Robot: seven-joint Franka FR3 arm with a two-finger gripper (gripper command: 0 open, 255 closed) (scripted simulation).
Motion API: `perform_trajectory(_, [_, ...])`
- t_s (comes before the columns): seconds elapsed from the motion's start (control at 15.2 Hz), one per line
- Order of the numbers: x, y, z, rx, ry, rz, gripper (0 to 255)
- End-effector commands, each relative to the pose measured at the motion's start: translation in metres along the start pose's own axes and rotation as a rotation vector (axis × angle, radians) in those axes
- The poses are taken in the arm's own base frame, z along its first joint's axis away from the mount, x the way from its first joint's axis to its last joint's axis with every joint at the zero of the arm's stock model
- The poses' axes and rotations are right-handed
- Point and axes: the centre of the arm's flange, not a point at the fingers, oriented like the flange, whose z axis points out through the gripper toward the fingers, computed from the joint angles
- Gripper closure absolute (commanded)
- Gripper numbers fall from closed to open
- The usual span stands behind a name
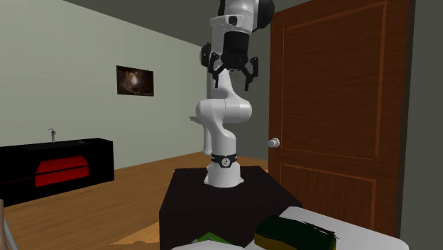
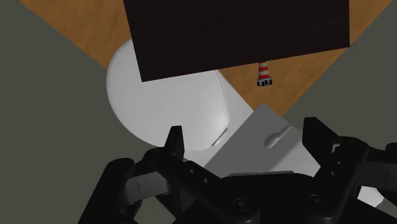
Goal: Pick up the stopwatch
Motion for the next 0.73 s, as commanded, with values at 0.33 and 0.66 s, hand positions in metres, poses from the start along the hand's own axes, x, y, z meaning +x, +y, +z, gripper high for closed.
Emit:
perform_trajectory(0.33, [0.048,0.028,0.028,0.007,0.034,-0.112,0])
perform_trajectory(0.66, [0.1,0.05,0.055,0.013,0.069,-0.224,0])
